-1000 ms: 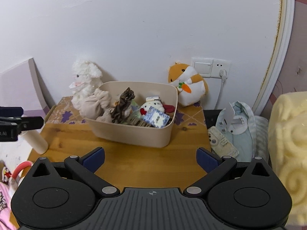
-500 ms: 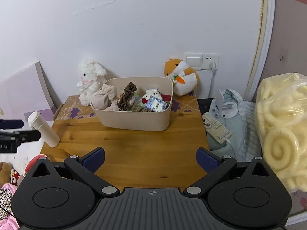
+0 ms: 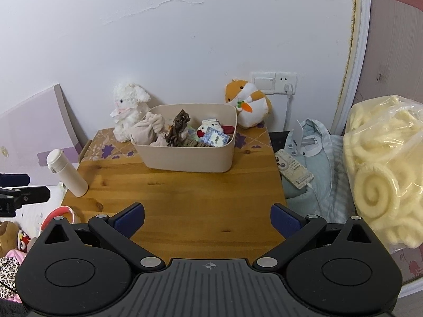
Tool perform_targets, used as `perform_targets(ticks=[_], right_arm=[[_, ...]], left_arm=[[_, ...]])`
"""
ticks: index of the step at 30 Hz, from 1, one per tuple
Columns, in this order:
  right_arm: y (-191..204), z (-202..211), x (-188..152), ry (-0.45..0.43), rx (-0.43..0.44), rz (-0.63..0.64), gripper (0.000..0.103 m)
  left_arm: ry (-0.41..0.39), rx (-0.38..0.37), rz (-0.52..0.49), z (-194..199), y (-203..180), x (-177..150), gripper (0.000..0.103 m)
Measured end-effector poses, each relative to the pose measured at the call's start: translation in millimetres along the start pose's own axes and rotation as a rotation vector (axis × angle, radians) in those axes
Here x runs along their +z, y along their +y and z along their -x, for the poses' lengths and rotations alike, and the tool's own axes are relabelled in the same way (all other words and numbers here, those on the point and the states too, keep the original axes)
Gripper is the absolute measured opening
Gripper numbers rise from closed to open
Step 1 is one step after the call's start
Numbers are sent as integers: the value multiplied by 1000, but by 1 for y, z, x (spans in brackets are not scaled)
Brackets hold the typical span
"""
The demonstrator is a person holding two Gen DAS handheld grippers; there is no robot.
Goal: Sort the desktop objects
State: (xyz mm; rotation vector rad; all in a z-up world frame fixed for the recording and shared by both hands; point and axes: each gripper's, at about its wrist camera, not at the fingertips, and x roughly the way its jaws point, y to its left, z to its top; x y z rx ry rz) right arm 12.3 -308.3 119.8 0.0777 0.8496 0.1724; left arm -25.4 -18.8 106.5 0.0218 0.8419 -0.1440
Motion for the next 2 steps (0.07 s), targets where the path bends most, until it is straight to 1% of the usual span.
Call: perform_targets(ticks=[2], right_arm=[[-2,0,-1,7,2,-5,103]], left_arm=[[-2,11,2,1,0,0,81]])
